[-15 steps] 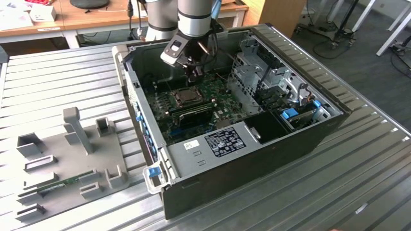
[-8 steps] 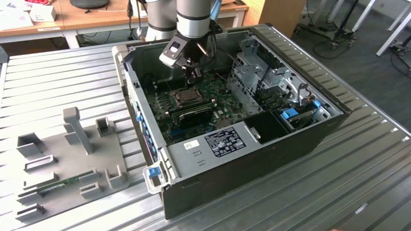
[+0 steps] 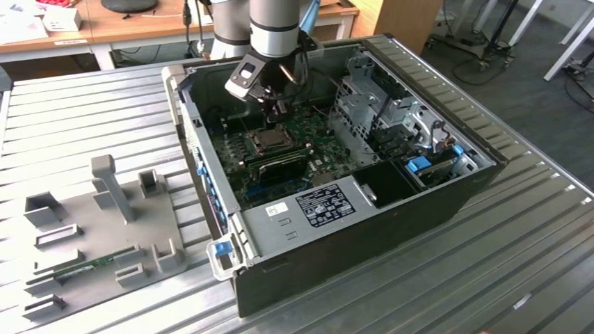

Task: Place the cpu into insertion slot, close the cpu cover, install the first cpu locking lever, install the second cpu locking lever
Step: 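Close the cpu cover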

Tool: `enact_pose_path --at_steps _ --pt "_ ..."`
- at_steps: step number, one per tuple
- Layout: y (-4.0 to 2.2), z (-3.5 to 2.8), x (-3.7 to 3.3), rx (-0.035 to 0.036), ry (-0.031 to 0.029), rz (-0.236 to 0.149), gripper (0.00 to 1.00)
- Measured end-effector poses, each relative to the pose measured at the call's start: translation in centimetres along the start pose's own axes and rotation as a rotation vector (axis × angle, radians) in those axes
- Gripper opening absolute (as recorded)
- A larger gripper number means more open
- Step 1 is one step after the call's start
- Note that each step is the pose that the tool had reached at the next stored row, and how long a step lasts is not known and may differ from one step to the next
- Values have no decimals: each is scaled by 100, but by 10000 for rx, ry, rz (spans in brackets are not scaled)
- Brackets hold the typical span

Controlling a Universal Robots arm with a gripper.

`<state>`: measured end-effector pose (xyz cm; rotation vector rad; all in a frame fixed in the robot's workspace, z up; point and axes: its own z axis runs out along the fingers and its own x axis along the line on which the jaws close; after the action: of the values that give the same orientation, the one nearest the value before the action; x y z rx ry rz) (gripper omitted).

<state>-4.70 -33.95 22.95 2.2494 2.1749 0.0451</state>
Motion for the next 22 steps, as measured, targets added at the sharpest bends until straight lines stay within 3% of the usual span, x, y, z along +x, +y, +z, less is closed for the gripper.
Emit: enact_pose_path --at_steps 4,16,22 --pt "0 1 0 1 6 -151 10" --pt "-1 9 0 27 65 -2259 10" --pt "-1 9 0 28 67 -2280 10"
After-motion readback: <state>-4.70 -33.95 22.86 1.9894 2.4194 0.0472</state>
